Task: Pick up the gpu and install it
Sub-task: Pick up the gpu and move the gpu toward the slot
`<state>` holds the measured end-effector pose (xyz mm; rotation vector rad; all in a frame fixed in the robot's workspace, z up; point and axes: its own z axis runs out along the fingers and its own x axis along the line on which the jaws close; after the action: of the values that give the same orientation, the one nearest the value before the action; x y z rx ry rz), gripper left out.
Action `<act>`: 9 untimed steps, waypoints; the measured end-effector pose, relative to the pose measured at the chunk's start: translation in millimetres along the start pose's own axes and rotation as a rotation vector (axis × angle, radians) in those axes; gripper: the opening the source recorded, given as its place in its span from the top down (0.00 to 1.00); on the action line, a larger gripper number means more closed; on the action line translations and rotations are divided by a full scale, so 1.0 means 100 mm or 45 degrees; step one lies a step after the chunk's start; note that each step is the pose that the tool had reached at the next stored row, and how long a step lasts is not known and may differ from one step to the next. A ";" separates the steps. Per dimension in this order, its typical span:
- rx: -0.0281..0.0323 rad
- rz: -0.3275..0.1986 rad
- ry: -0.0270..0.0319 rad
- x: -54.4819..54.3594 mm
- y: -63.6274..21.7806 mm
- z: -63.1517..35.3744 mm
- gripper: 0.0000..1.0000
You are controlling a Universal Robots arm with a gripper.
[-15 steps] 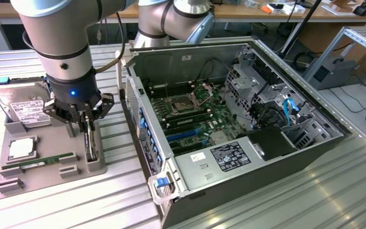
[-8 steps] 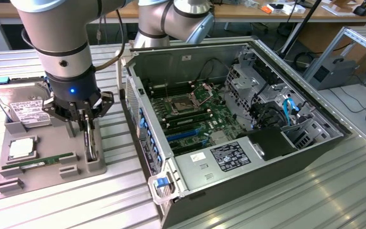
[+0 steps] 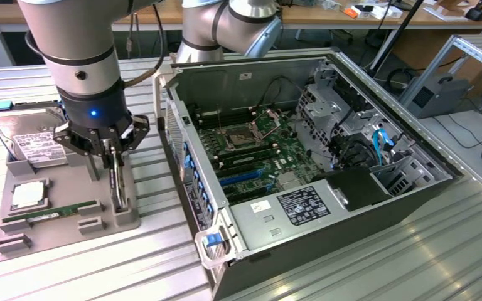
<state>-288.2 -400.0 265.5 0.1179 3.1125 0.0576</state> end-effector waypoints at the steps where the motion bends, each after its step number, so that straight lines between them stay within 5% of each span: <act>1: -0.0001 0.000 -0.0001 0.00 0.001 -0.017 0.73; 9: -0.0001 0.000 -0.0001 0.00 0.005 -0.120 0.73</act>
<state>-288.2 -400.0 277.5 0.1178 3.1125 0.0578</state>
